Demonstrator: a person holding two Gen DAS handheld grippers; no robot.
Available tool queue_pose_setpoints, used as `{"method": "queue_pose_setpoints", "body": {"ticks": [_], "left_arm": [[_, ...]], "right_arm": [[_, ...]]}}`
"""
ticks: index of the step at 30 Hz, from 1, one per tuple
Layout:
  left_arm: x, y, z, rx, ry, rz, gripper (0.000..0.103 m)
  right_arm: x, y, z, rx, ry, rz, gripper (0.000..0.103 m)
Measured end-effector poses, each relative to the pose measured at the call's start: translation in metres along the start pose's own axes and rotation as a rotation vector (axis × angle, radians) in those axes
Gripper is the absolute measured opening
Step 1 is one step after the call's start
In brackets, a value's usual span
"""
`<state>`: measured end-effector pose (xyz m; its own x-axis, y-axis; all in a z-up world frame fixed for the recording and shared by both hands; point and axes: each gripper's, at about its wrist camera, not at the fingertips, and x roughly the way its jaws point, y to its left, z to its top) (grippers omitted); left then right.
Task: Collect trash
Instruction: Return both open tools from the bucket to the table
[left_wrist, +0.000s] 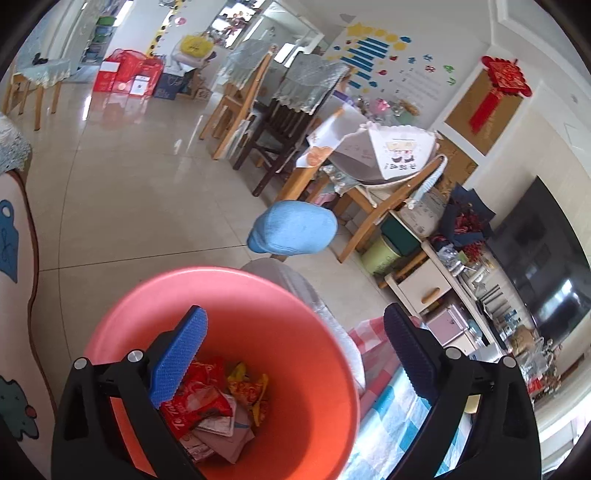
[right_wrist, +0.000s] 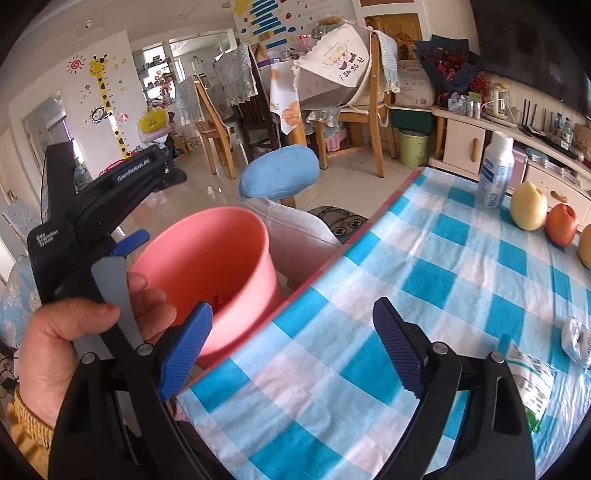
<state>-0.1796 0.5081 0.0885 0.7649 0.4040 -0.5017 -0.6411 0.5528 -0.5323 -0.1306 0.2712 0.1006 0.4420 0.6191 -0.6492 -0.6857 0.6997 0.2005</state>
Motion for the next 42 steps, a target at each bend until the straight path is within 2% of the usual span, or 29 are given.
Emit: {"method": "queue_pose_setpoints", "body": {"ticks": [7,12,15,18,21,25,30,36,38,42], "left_arm": [[-0.003,-0.027,-0.018,0.015,0.022,-0.141,0.096],[-0.007,-0.057,-0.040,0.115,0.008,-0.199,0.096],[-0.010,-0.077,-0.056,0.192,0.031,-0.248,0.096],[-0.014,-0.098,-0.072,0.311,0.049,-0.243,0.096],[-0.015,-0.123,-0.093,0.472,0.056,-0.208,0.096],[-0.017,-0.145,-0.116,0.618,0.074,-0.192,0.096],[-0.019,-0.154,-0.129,0.634,0.084,-0.171,0.096],[-0.026,-0.156,-0.140,0.621,0.064,-0.212,0.096],[-0.028,-0.160,-0.145,0.646,0.069,-0.228,0.096],[-0.038,-0.173,-0.165,0.764,0.038,-0.261,0.096]], "right_arm": [[-0.029,-0.017,-0.021,-0.028,-0.030,-0.049,0.093],[-0.049,-0.031,-0.034,-0.044,-0.056,-0.087,0.094],[-0.064,-0.038,-0.040,-0.049,-0.087,-0.107,0.097],[-0.077,-0.045,-0.043,-0.048,-0.124,-0.121,0.099],[-0.090,-0.053,-0.047,-0.043,-0.165,-0.147,0.099],[-0.104,-0.065,-0.051,-0.042,-0.205,-0.188,0.099],[-0.116,-0.080,-0.054,-0.038,-0.227,-0.225,0.099],[-0.132,-0.097,-0.058,-0.045,-0.257,-0.300,0.099],[-0.138,-0.104,-0.058,-0.040,-0.262,-0.315,0.099],[-0.146,-0.120,-0.061,-0.019,-0.279,-0.338,0.099]]}}
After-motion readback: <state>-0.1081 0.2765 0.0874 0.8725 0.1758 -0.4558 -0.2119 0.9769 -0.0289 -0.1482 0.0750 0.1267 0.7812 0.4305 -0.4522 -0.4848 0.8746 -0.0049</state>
